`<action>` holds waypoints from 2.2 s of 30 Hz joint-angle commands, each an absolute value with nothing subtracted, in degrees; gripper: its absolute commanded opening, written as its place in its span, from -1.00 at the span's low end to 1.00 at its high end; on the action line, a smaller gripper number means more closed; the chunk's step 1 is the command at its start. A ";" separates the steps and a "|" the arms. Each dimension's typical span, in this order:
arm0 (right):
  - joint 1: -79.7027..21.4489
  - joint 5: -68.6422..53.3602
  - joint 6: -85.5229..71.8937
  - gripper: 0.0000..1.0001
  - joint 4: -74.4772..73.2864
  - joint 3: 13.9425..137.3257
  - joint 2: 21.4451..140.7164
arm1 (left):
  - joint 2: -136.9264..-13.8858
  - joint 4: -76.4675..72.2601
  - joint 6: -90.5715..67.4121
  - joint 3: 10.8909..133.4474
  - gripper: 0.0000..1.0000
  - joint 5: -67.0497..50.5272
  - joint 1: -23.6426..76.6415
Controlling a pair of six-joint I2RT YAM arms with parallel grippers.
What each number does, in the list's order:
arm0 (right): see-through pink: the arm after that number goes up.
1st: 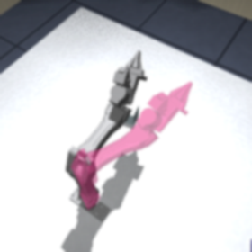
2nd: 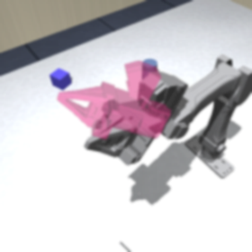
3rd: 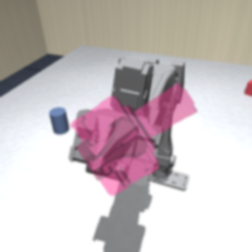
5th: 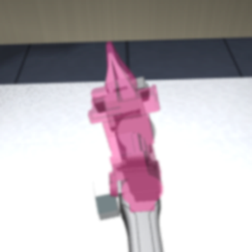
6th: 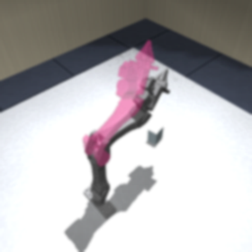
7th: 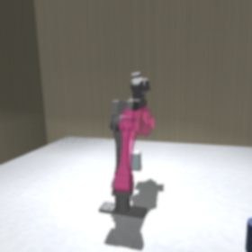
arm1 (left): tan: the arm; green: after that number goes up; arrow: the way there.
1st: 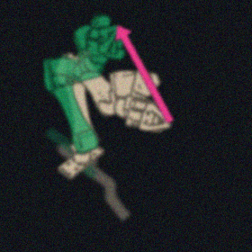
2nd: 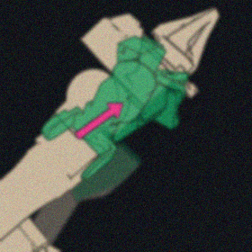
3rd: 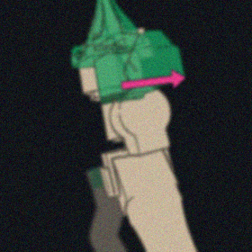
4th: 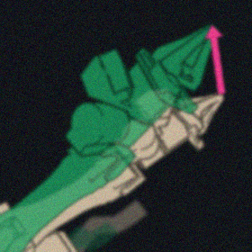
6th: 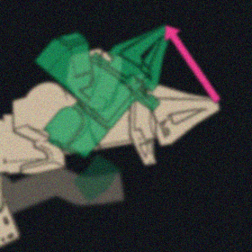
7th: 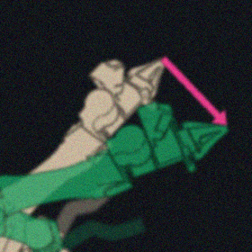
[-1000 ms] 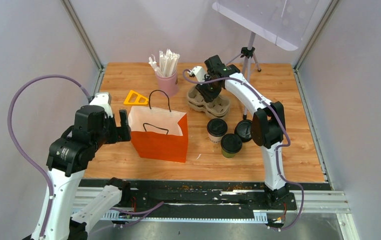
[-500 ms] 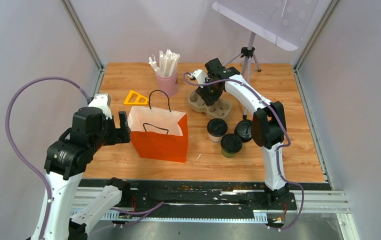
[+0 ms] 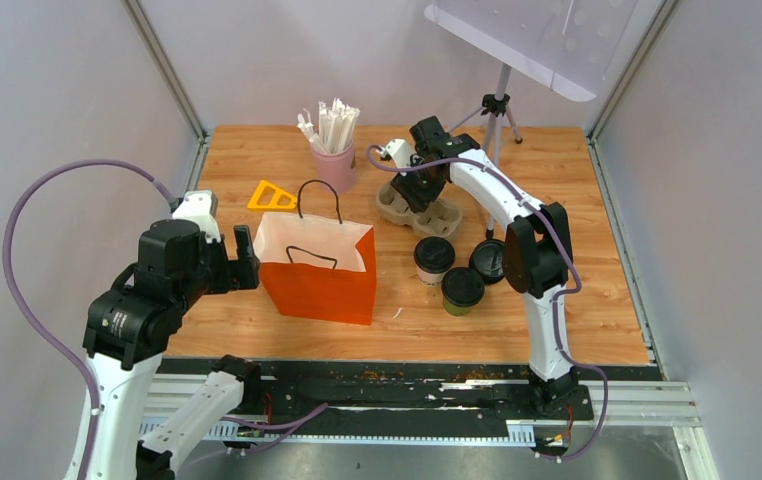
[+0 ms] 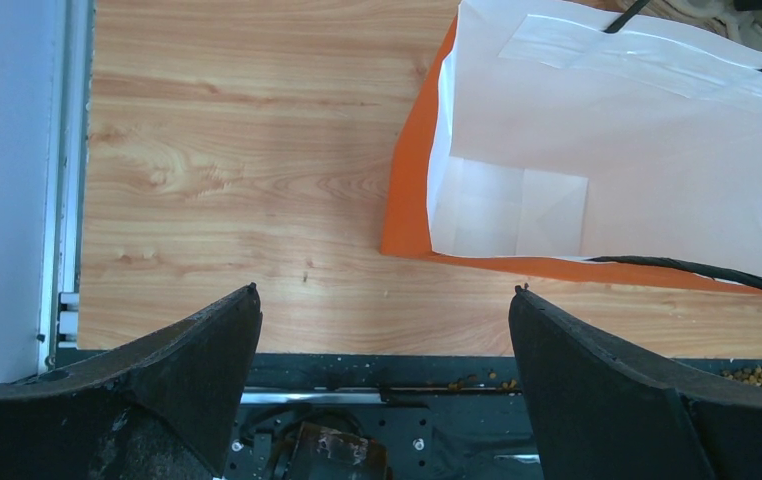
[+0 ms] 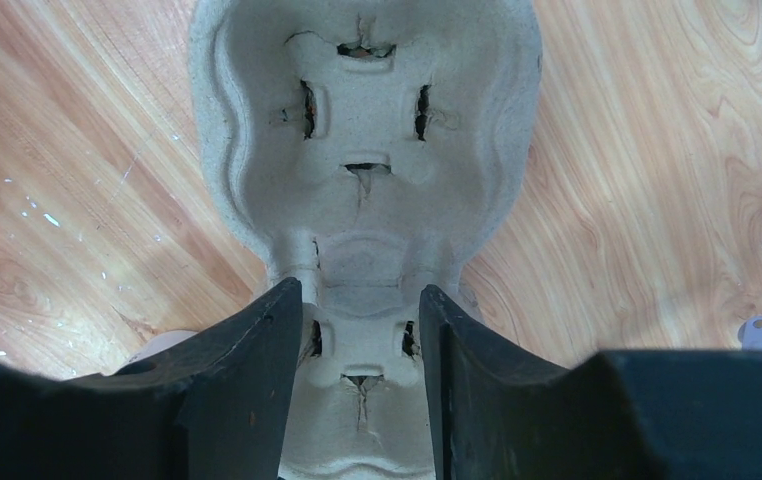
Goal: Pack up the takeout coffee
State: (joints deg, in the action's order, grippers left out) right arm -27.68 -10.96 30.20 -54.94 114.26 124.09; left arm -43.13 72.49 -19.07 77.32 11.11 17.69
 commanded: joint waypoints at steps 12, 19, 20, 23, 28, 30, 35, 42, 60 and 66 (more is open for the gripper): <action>-27.81 -10.99 31.57 -0.11 -53.00 115.80 125.31 | -42.96 72.42 -18.17 78.64 1.00 10.41 17.67; -27.78 -11.81 31.64 -0.21 -53.17 116.69 125.63 | -42.65 72.51 -18.41 78.71 1.00 10.57 17.65; -27.83 -11.78 31.62 -0.20 -53.24 116.76 125.70 | -42.56 72.55 -18.44 78.61 1.00 10.51 17.64; -27.82 -11.73 31.58 -0.17 -53.18 116.72 126.02 | -42.33 72.53 -18.44 78.49 1.00 10.53 17.65; -27.81 -11.79 31.66 -0.29 -53.44 116.89 126.06 | -42.34 72.64 -18.43 78.70 1.00 10.55 17.63; -27.79 -11.59 31.72 -0.31 -53.53 117.11 125.77 | -42.28 72.62 -18.40 78.63 1.00 10.63 17.67; -27.82 -11.34 31.97 -0.34 -53.62 117.63 124.60 | -42.31 72.40 -18.33 78.20 1.00 10.43 17.65; -27.81 -10.84 32.07 -0.36 -53.95 118.89 123.61 | -42.03 71.94 -18.65 77.69 1.00 9.87 17.67; -27.86 -10.07 26.36 -0.40 -57.19 122.38 114.54 | -42.89 70.92 -20.00 76.82 1.00 9.17 17.65; -28.15 -10.79 20.67 -0.38 -60.02 125.98 108.48 | -44.92 70.15 -19.76 78.41 1.00 9.87 17.67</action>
State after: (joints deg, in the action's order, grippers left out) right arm -27.68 -10.02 25.78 -58.28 121.12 115.31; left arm -43.18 72.18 -19.62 77.17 9.96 17.69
